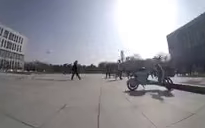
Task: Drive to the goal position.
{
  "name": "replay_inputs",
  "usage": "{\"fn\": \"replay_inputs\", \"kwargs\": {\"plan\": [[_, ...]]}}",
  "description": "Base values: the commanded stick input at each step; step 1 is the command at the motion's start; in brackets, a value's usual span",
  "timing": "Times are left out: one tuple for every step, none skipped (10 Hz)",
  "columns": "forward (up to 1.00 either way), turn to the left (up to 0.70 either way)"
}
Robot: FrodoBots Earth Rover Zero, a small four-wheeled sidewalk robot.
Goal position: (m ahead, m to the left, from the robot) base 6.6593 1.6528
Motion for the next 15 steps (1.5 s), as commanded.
{"fn": "replay_inputs", "kwargs": {"plan": [[0.50, 0.00], [0.50, 0.00], [0.50, 0.00], [0.50, 0.00], [0.50, 0.00], [0.50, 0.00], [0.50, 0.00], [0.50, 0.00], [0.50, 0.00], [0.50, 0.00], [0.50, 0.00], [0.50, 0.00], [0.50, 0.00], [0.50, 0.00], [0.50, 0.00]]}}
